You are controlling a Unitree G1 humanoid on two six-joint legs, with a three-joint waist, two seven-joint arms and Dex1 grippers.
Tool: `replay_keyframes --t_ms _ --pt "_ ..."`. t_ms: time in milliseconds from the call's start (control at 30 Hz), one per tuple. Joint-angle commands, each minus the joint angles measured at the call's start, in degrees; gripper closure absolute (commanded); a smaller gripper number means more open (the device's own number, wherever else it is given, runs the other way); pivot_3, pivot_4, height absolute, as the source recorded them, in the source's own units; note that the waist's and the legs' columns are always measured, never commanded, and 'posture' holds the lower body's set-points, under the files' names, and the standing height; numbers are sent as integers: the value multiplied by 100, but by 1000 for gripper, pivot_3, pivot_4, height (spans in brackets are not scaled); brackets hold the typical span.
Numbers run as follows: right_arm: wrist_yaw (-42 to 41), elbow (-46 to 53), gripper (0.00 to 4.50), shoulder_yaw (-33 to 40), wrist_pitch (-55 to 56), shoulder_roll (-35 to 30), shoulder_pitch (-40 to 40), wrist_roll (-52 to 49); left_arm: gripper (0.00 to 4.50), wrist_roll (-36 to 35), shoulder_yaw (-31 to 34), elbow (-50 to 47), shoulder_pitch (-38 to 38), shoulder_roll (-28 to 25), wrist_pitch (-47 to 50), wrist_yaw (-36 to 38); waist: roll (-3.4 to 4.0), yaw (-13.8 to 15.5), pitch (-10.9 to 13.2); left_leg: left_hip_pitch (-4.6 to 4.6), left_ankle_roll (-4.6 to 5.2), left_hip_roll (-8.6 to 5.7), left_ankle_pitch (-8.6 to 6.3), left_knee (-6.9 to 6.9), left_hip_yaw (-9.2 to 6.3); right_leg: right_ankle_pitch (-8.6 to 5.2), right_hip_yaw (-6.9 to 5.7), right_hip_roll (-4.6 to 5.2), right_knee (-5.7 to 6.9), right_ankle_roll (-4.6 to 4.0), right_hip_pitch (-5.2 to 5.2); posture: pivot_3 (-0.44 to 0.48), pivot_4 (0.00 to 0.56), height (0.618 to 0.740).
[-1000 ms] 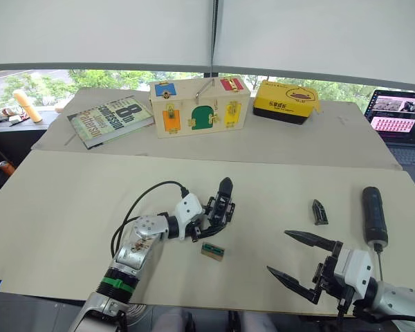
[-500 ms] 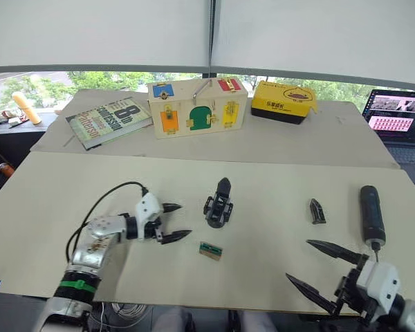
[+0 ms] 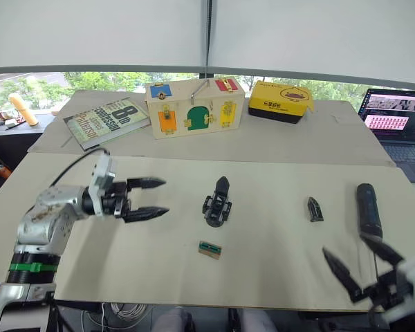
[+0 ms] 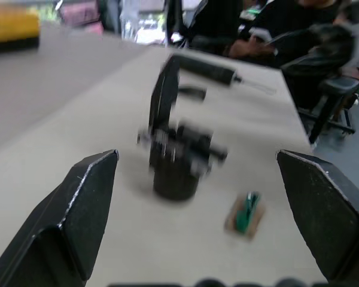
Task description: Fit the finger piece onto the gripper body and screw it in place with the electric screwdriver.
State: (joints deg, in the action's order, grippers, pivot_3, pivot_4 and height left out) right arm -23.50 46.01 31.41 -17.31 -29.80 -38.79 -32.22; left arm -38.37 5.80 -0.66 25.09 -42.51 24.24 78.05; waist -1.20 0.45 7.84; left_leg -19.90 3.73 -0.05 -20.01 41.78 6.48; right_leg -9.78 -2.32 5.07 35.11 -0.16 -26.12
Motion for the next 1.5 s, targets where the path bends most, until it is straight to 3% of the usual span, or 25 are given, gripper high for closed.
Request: replay_keyframes --t_ms 33,100,233,400,500,600,733,1100,1433,1500 --pt "1061 121 0 293 -2371 -970 872 -1021 33 -158 49 -485 134 144 108 -259 8 -1 1 2 0 0 0 -1 1 0 2 0 0 -2 2 0 150 740" --pt "1499 -176 0 297 -3565 -1588 1719 -1732 33 -169 18 -674 225 223 121 -360 8 -1 3 0 -3 0 4 -2 0 -2 5 -4 -1 -9 0 0 150 740" --pt "2111 -1005 0 -27 -5445 -2173 3351 -2513 33 -225 14 -976 318 361 208 -568 1 28 9 -11 -8 1 9 -2 -10 -2 5 -67 -11 -19 1 0 150 740" --pt "2359 -2272 0 -720 -7282 -2092 5282 -2453 33 -205 -32 -1299 129 385 194 -681 0 32 9 -29 10 -2 6 -2 -14 -1 10 -69 -23 -13 -1 0 150 740" --pt "2444 -2999 0 -1177 -7475 -1982 5980 -1953 33 -150 -39 -1438 -44 368 140 -757 0 14 9 -34 21 -7 1 0 -10 17 2 -68 -25 34 -4 0 150 740" --pt "2427 -3504 0 -1676 -7519 -2119 6391 -1664 33 -100 -26 -1550 -159 327 80 -815 0 8 9 -39 34 -12 -6 0 -1 16 -9 -68 -33 51 -7 0 150 740" --pt "2344 -4038 0 -1682 -7519 -1897 6761 -1480 33 -99 37 -1616 -244 296 59 -899 1 7 9 -46 36 -13 -8 -2 0 17 -23 -67 -28 61 -7 0 150 740" --pt "2079 -4262 0 -2225 -7519 -1723 6730 -1116 33 -152 92 -1761 -368 230 66 -1024 3 -37 11 -32 11 -11 3 -4 1 16 -34 -68 -28 71 -3 0 150 740" --pt "1943 -3924 3244 -2046 -7519 -1302 6514 -572 0 -83 45 -1610 -317 255 -59 -977 1 -111 9 -27 -4 -9 12 -3 -1 17 -31 -71 -21 67 -1 0 150 740" --pt "1861 -3827 3408 -2036 -7519 -1318 6438 -498 0 -75 33 -1583 -309 255 -78 -960 1 -107 9 -27 -4 -9 12 -4 -2 17 -33 -71 -21 67 -1 0 150 740"
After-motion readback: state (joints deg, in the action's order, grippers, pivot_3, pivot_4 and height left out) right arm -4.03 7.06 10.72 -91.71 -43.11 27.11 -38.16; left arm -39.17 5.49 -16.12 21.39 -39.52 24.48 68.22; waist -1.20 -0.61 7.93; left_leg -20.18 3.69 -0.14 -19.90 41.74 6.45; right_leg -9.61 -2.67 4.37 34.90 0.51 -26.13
